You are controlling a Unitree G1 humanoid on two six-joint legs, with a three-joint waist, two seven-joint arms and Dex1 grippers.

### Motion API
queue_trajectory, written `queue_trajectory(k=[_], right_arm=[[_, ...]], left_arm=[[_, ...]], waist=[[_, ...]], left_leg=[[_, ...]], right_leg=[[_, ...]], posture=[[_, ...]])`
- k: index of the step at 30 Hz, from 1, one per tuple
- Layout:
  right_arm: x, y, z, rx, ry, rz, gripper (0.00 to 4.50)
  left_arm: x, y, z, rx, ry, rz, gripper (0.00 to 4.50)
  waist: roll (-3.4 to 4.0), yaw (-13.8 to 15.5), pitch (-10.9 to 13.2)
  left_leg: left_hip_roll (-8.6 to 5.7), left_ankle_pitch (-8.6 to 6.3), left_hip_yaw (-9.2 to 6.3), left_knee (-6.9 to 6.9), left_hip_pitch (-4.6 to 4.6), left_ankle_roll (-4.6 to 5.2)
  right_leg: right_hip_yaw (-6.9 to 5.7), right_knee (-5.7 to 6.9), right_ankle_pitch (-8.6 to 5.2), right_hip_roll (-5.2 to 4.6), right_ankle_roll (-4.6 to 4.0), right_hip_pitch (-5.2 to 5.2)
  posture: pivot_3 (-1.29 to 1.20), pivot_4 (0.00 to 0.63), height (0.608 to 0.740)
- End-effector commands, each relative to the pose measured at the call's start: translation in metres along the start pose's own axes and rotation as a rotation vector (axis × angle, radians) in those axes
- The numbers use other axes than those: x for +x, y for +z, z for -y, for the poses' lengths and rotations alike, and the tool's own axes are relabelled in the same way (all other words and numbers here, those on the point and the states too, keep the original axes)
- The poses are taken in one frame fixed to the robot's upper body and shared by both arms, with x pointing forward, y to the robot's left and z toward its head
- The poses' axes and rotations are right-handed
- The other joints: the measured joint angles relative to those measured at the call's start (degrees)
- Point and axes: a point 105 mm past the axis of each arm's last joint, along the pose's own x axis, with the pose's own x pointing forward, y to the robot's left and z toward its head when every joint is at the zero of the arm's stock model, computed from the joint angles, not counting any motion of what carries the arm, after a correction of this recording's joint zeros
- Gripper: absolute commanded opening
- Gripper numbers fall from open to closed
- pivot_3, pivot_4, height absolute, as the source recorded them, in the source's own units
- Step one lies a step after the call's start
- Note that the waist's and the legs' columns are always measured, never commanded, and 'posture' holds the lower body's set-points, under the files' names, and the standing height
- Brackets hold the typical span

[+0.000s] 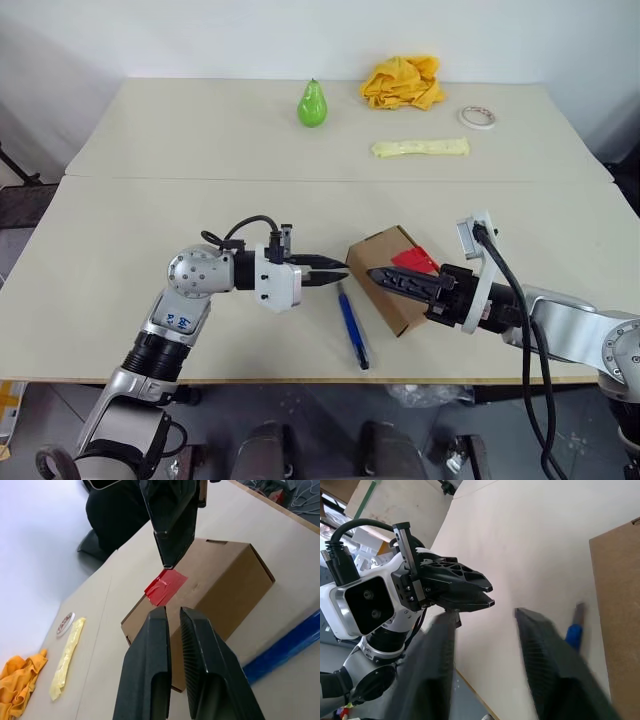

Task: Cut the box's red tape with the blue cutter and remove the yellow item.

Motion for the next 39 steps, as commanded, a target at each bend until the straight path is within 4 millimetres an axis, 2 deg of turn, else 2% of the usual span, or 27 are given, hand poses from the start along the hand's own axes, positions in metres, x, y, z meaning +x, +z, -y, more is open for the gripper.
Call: queue_trajectory(k=[1,3,6,11,15,17,20,22,23,28,34,39], right_arm=[[-0.001,0.0,-0.008,-0.01,0.038,-0.005,1.6],[-0.004,0.002,-0.009,-0.022,0.045,-0.003,1.6],[-0.028,0.015,-0.023,-0.157,0.107,0.04,1.6],[-0.049,0.007,-0.015,-0.433,0.029,-0.004,1.56],[-0.053,-0.016,-0.014,-0.496,0.04,-0.09,1.56],[-0.051,-0.03,-0.017,-0.552,0.07,-0.136,1.56],[-0.052,-0.046,-0.015,-0.6,0.058,-0.169,0.97],[-0.052,-0.058,-0.012,-0.636,0.05,-0.221,0.23],[-0.051,-0.063,-0.007,-0.661,0.027,-0.241,0.0],[-0.039,-0.073,0.015,-0.735,-0.078,-0.26,0.0],[-0.02,-0.089,0.034,-0.757,-0.18,-0.292,0.0],[-0.01,-0.091,0.048,-0.772,-0.259,-0.299,0.0]], left_arm=[[-0.001,0.002,-0.002,0.008,0.016,0.004,0.46],[-0.003,0.001,0.0,-0.003,0.006,-0.002,0.46],[-0.018,-0.011,0.012,-0.12,-0.043,-0.033,0.46],[-0.035,-0.036,0.032,-0.331,-0.085,-0.138,1.97],[-0.04,-0.04,0.045,-0.404,-0.116,-0.167,3.17],[-0.043,-0.037,0.058,-0.475,-0.164,-0.175,3.17],[-0.046,-0.03,0.066,-0.531,-0.177,-0.178,2.59],[-0.046,-0.028,0.068,-0.549,-0.171,-0.202,1.9],[-0.045,-0.027,0.072,-0.566,-0.182,-0.211,1.58],[-0.035,-0.021,0.083,-0.631,-0.204,-0.243,0.03],[-0.008,-0.018,0.083,-0.712,-0.174,-0.274,0.03],[0.011,-0.02,0.087,-0.76,-0.166,-0.319,0.03]], waist=[[0.0,-0.02,0.0],[0.0,-0.03,0.0],[0.01,0.05,-0.01],[0.02,0.65,-0.01],[0.01,1.04,-0.01],[0.01,1.05,-0.01],[0.01,1.11,-0.01],[0.01,1.32,-0.01],[0.01,1.38,-0.01],[0.01,1.18,-0.02],[0.03,1.24,-0.03],[0.04,1.21,-0.04]], left_leg=[[0.0,0.0,0.0,0.0,0.0,0.0],[0.0,0.0,0.0,0.0,-0.01,0.0],[0.0,0.0,0.01,-0.01,-0.08,0.01],[0.01,0.0,0.04,0.0,-0.35,0.0],[0.01,0.01,0.06,0.02,-0.44,-0.01],[0.0,0.0,0.06,0.03,-0.43,-0.01],[0.01,0.0,0.04,0.03,-0.45,-0.02],[0.01,0.0,0.03,0.04,-0.46,-0.03],[-0.02,0.01,0.01,0.06,-0.46,-0.02],[-0.01,0.03,0.01,0.09,-0.43,-0.03],[0.0,0.06,0.03,0.09,-0.43,-0.08],[-0.01,0.07,0.01,0.1,-0.45,-0.08]], right_leg=[[0.0,0.0,0.0,0.0,0.0,0.0],[0.0,0.0,0.0,0.0,0.0,-0.01],[0.02,0.01,0.0,0.0,0.0,-0.1],[0.01,0.1,0.0,0.04,0.01,-0.41],[0.03,0.09,0.0,0.03,0.01,-0.49],[0.04,0.1,0.0,0.03,0.01,-0.49],[0.02,0.11,0.0,0.04,0.01,-0.51],[0.03,0.11,0.0,0.04,0.01,-0.51],[0.03,0.11,0.0,0.03,0.01,-0.48],[0.06,0.18,0.01,0.03,0.01,-0.48],[0.07,0.24,0.0,0.05,0.0,-0.51],[0.05,0.26,0.0,0.05,0.0,-0.52]], posture=[[0.0,0.15,0.74],[0.0,0.15,0.74],[0.0,0.15,0.74],[0.0,0.15,0.74],[0.0,0.15,0.74],[0.0,0.15,0.74],[0.0,0.15,0.74],[0.0,0.15,0.74],[0.0,0.15,0.74],[0.0,0.15,0.74],[0.0,0.15,0.74],[0.0,0.15,0.74]])
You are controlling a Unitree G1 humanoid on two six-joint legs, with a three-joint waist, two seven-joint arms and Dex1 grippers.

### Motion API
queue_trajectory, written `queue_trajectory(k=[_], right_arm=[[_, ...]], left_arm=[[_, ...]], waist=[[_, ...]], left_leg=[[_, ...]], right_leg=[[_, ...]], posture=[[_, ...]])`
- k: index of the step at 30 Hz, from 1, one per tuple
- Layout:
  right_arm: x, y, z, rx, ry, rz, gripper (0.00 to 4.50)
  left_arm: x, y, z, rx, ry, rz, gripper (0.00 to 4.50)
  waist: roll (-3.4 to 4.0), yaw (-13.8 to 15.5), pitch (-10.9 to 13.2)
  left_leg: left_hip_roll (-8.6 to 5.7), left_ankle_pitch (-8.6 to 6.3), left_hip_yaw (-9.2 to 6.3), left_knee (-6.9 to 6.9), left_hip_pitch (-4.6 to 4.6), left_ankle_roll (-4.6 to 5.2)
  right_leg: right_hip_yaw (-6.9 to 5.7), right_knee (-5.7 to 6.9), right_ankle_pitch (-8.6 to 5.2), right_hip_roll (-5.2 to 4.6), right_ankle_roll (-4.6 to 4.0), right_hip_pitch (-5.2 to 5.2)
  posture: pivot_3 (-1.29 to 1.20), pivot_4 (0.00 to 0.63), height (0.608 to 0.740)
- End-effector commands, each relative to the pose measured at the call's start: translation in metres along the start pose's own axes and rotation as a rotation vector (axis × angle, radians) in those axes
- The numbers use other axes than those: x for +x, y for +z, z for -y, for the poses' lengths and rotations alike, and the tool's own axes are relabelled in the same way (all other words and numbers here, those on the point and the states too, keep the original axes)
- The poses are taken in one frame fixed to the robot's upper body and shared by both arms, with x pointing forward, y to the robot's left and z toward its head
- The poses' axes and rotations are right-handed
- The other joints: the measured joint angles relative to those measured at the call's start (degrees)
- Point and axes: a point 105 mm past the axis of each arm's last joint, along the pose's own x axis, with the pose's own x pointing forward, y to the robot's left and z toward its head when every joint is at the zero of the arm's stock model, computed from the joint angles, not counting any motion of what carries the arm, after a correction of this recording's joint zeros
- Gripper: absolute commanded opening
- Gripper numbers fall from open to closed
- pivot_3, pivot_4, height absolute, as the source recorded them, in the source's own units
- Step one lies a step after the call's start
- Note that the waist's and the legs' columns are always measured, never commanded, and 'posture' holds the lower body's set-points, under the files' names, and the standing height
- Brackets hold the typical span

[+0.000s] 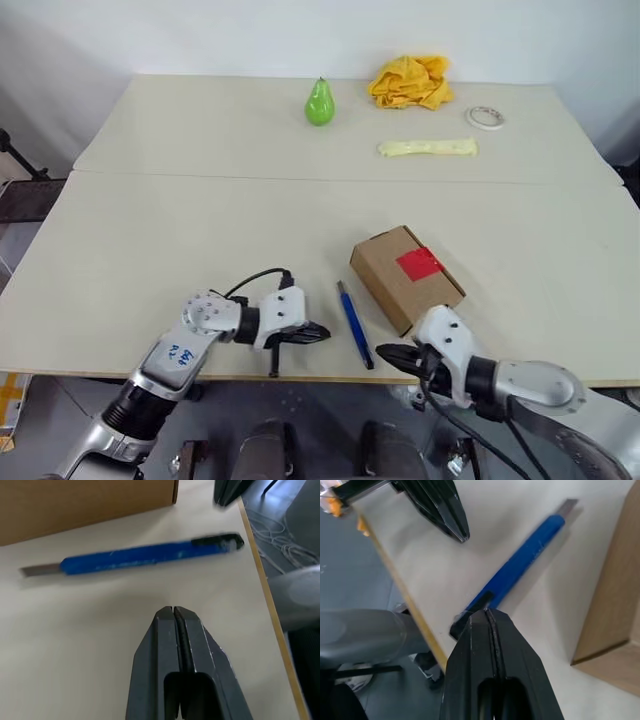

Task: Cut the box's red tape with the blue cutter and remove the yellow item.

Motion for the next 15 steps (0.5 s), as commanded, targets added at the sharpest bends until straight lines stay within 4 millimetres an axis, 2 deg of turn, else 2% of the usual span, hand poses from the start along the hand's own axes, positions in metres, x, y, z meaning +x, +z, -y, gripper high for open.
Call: queue_trajectory(k=[1,8,15], right_arm=[[0.008,-0.003,0.005,-0.028,-0.038,-0.024,0.0],[0.025,-0.001,-0.007,-0.008,0.058,-0.039,0.0],[0.036,0.019,-0.007,0.01,0.072,0.033,0.0]], left_arm=[[0.011,0.008,0.002,0.007,0.012,-0.023,0.03],[0.027,0.005,0.009,-0.044,-0.014,-0.079,0.03],[0.028,0.003,0.011,-0.074,-0.003,-0.095,0.03]], waist=[[0.01,-0.02,-0.01],[0.02,0.09,-0.04],[0.05,0.06,-0.06]], left_leg=[[0.0,0.0,0.01,0.0,0.01,0.0],[0.0,0.01,0.0,0.0,0.05,0.0],[0.0,0.01,-0.01,0.01,0.07,0.01]], right_leg=[[0.01,0.01,0.0,0.0,0.0,0.0],[0.0,0.04,0.0,0.0,0.0,0.03],[0.01,0.05,0.0,-0.01,-0.01,0.05]], posture=[[0.0,0.15,0.74],[0.0,0.15,0.74],[0.0,0.15,0.74]])
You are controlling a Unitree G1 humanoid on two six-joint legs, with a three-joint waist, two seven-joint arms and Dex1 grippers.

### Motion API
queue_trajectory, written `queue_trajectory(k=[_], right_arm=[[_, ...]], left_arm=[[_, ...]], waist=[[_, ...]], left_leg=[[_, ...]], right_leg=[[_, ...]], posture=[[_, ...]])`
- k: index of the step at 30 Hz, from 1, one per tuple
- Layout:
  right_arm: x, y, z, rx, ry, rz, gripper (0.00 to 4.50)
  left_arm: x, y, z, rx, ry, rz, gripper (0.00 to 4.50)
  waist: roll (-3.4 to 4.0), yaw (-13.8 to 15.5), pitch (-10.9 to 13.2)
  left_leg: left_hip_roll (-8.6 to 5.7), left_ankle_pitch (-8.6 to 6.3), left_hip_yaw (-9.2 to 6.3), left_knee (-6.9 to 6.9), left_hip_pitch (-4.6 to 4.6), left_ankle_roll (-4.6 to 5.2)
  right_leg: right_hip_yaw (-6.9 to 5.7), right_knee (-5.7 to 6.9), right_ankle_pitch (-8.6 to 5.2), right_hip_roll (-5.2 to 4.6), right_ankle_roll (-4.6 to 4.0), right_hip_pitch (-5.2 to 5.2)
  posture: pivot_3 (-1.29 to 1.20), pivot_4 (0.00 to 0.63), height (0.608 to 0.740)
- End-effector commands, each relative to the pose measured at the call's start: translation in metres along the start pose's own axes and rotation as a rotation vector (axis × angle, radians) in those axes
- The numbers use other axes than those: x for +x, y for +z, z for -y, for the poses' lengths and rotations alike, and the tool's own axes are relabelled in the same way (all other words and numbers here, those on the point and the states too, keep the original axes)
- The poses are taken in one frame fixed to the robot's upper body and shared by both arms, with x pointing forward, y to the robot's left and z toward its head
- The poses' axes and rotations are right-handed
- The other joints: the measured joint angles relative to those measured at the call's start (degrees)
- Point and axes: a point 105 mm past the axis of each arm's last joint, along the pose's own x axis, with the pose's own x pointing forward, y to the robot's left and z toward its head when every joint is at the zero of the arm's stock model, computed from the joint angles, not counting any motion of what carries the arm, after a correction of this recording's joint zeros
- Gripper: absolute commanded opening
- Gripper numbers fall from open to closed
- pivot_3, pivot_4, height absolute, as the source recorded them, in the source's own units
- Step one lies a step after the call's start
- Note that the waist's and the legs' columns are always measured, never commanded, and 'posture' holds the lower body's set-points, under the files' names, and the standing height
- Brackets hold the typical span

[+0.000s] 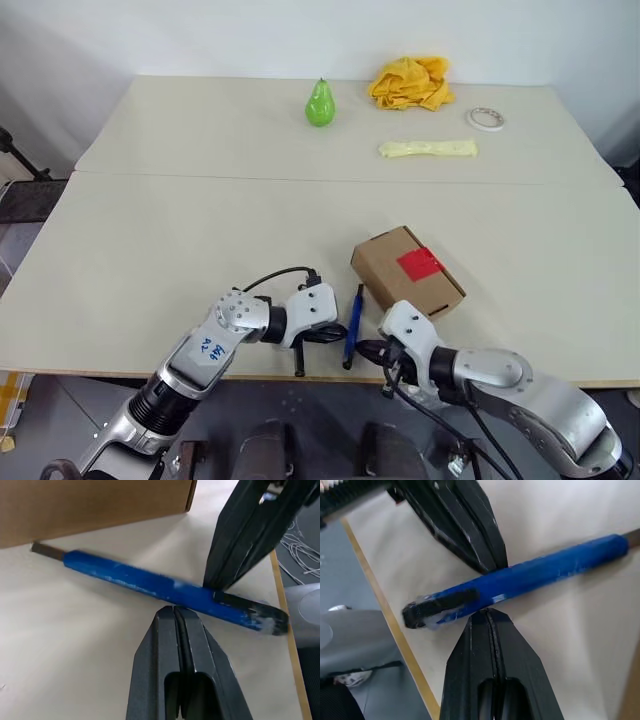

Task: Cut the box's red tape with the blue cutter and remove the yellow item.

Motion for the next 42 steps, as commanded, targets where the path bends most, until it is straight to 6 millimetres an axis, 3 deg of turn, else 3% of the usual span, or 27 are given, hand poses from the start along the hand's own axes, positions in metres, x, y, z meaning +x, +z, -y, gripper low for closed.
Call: queue_trajectory(k=[1,7,18,22,27,33,42], right_arm=[[0.001,0.014,0.0,-0.001,0.007,0.054,0.0],[0.002,0.024,0.005,-0.01,-0.002,0.08,0.0],[-0.012,0.006,0.005,-0.003,0.002,-0.015,0.0],[-0.015,0.0,0.004,0.006,0.0,-0.029,0.0],[-0.019,0.0,0.008,0.009,-0.026,-0.026,0.0],[-0.018,0.002,0.012,0.003,-0.054,-0.012,0.0],[0.004,0.01,0.004,0.011,-0.021,0.027,0.0]], left_arm=[[0.003,-0.009,0.007,-0.028,-0.015,-0.036,0.03],[0.001,-0.012,0.005,-0.04,0.007,-0.037,0.03],[-0.026,-0.017,-0.012,-0.039,0.109,-0.015,0.03],[-0.019,0.0,-0.016,-0.036,0.118,0.085,0.03],[-0.009,-0.009,-0.01,-0.045,0.092,0.034,0.03],[-0.01,-0.014,-0.011,-0.027,0.087,-0.006,0.03],[0.007,0.017,-0.01,-0.006,0.074,0.115,0.03]], waist=[[0.01,-0.02,0.0],[0.01,-0.15,-0.02],[0.01,-0.73,-0.02],[0.0,-0.54,-0.01],[0.0,-0.19,-0.01],[0.01,-0.14,-0.02],[0.01,-0.08,-0.01]], left_leg=[[0.0,0.0,0.0,0.0,0.0,0.0],[0.02,0.0,0.01,0.0,0.05,-0.01],[0.06,0.0,0.04,-0.01,0.14,-0.04],[0.04,0.01,0.07,-0.01,0.14,-0.04],[0.03,0.01,0.07,0.0,0.13,-0.04],[0.03,0.01,0.07,0.0,0.15,-0.04],[0.01,0.02,0.07,0.0,0.1,-0.03]], right_leg=[[-0.01,0.02,0.0,0.0,0.0,0.0],[0.01,0.07,-0.01,0.0,-0.01,0.0],[0.03,0.2,-0.04,0.01,-0.07,-0.02],[0.05,0.19,-0.04,-0.01,-0.07,0.0],[0.05,0.19,-0.04,-0.02,-0.07,-0.01],[0.05,0.19,-0.04,-0.02,-0.07,0.0],[0.04,0.19,-0.04,-0.02,-0.07,-0.02]], posture=[[0.0,0.15,0.74],[0.0,0.15,0.74],[0.0,0.15,0.74],[0.0,0.15,0.74],[0.0,0.15,0.74],[0.0,0.15,0.74],[0.0,0.15,0.74]])
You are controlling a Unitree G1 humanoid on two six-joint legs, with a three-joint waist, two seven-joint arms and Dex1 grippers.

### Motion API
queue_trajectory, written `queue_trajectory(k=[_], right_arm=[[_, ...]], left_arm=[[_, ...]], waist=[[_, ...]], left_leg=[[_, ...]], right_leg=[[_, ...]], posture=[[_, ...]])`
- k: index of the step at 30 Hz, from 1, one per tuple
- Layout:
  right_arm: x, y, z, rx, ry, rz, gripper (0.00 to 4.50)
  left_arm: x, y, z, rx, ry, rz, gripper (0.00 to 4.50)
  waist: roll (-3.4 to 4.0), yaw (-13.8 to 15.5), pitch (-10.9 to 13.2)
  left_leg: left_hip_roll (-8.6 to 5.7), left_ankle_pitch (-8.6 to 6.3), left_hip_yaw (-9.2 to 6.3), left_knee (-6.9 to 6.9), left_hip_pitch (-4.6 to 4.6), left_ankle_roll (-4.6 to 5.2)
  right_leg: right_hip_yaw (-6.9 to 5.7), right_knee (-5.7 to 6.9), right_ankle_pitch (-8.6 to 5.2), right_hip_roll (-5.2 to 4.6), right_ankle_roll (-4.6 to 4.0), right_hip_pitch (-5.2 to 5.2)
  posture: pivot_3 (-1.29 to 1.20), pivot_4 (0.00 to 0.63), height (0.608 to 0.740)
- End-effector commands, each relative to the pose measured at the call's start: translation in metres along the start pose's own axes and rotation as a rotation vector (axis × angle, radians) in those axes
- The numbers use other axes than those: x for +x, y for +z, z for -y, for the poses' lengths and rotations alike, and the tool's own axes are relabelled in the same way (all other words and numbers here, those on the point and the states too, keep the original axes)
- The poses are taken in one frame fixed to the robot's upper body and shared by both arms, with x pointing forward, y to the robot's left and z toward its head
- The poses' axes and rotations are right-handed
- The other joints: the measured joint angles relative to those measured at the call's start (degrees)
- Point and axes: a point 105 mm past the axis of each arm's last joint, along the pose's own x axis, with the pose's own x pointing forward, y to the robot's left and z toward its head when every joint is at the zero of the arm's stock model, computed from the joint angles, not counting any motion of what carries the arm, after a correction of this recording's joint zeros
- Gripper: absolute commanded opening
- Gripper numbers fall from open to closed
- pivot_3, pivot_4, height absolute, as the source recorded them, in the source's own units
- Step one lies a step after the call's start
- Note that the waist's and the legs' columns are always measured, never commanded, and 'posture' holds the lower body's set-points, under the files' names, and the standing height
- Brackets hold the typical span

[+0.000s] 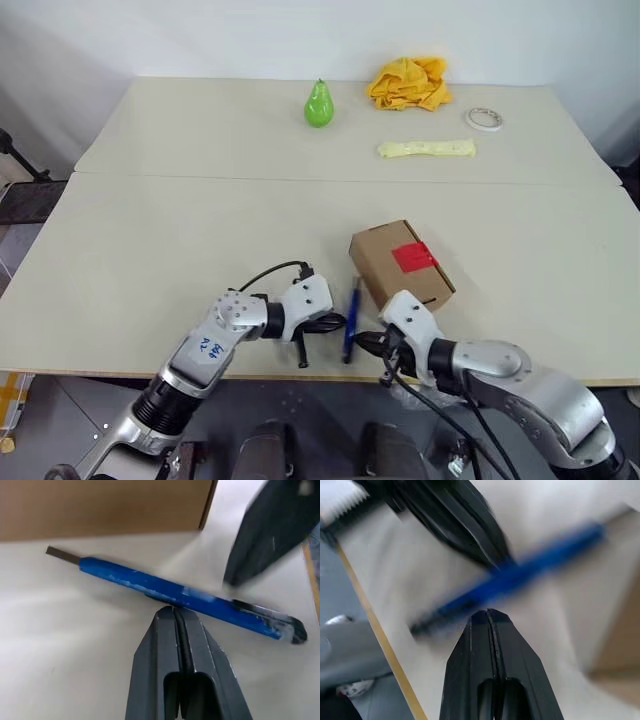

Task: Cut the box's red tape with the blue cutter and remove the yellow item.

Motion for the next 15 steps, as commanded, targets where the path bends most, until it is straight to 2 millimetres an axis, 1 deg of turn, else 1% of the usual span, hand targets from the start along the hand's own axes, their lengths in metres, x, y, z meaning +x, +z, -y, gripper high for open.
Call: queue_trajectory(k=[1,5,10,13,15], right_arm=[[0.002,0.006,-0.002,-0.016,0.002,0.028,0.0],[0.002,0.004,-0.002,-0.018,0.001,0.023,0.0],[-0.005,-0.002,-0.002,-0.015,0.005,-0.014,0.0],[-0.015,-0.008,0.0,-0.019,0.0,-0.057,0.0],[-0.028,-0.016,0.005,-0.015,-0.009,-0.109,0.0]], left_arm=[[0.005,0.015,0.005,0.04,-0.019,0.046,0.03],[0.006,0.018,0.009,0.046,-0.022,0.066,0.03],[0.006,0.021,0.011,0.052,-0.028,0.087,0.03],[0.003,0.019,0.013,0.062,-0.044,0.077,0.03],[-0.002,0.018,0.013,0.063,-0.05,0.075,0.03]], waist=[[0.0,-0.04,0.0],[0.0,-0.12,0.0],[0.0,-0.05,0.0],[0.0,-0.05,0.0],[0.0,0.04,0.0]], left_leg=[[0.0,0.0,0.0,0.0,0.0,0.0],[0.01,0.0,0.0,0.0,0.01,0.0],[0.02,0.0,0.0,0.0,0.01,0.0],[0.01,0.0,0.0,0.0,0.01,0.0],[0.01,0.0,-0.01,0.0,0.0,0.0]], right_leg=[[0.0,0.0,0.0,0.0,0.0,0.0],[-0.01,0.0,0.0,0.01,0.0,0.0],[0.0,0.0,0.0,0.0,0.0,0.0],[0.0,-0.01,0.0,0.0,0.0,0.0],[0.0,-0.01,0.0,0.0,0.0,0.0]], posture=[[0.0,0.15,0.74],[0.0,0.15,0.74],[0.0,0.15,0.74],[0.0,0.15,0.74],[0.0,0.15,0.74]])
